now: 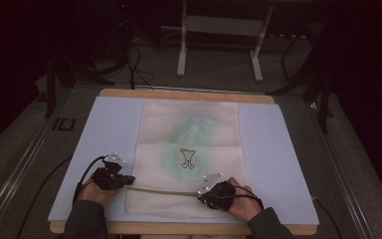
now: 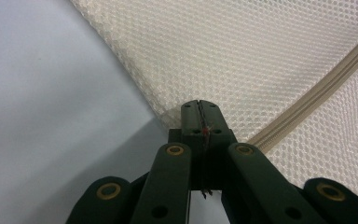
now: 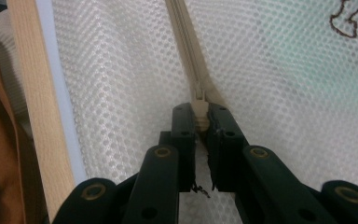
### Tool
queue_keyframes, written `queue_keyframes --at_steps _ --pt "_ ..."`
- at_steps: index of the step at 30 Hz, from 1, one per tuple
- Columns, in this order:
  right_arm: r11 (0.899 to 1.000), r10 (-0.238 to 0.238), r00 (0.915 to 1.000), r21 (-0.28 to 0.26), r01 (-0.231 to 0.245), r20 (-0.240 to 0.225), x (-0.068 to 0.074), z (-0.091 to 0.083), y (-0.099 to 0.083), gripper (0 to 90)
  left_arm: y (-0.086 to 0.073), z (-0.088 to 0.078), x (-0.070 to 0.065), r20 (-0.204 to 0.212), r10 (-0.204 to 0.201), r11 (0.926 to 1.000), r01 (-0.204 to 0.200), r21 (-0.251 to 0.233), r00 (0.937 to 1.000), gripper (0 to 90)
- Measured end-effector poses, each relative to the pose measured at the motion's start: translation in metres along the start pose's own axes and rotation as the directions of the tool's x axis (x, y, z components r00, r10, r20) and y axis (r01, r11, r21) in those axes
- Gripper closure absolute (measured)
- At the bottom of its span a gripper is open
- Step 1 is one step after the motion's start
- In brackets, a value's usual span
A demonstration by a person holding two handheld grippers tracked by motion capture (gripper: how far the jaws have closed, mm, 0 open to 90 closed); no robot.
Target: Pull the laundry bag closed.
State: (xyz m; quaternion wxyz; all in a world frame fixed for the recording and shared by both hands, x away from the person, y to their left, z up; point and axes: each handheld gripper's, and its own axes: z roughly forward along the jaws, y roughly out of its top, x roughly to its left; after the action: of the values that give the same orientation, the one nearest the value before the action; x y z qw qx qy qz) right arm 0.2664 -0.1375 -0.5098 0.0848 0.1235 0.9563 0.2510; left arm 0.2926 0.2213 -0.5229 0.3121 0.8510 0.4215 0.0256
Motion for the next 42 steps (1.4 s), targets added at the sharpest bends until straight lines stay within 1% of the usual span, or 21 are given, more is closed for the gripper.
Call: queue_keyframes --at_steps 2,3,5,42 --pt "1.000 0.008 1.0000 0.001 -0.008 0.003 0.000 -0.001 -0.001 82.3 0.000 0.000 0.000 -0.001 -0.001 1.0000 0.001 0.000 1.0000 90.0" --pt "1.000 0.008 1.0000 -0.007 -0.007 0.002 0.000 -0.001 -0.002 82.4 0.000 0.000 0.000 -0.001 -0.001 1.0000 0.001 0.000 1.0000 90.0" --pt "1.000 0.009 1.0000 0.001 -0.009 0.001 0.000 -0.002 -0.003 82.3 0.000 0.000 0.000 -0.001 -0.001 1.0000 0.001 -0.001 1.0000 90.0" --pt "0.999 0.050 0.9985 0.011 -0.050 0.022 -0.008 -0.016 -0.025 82.3 0.000 0.000 0.000 0.000 -0.002 1.0000 0.002 -0.001 1.0000 90.0"
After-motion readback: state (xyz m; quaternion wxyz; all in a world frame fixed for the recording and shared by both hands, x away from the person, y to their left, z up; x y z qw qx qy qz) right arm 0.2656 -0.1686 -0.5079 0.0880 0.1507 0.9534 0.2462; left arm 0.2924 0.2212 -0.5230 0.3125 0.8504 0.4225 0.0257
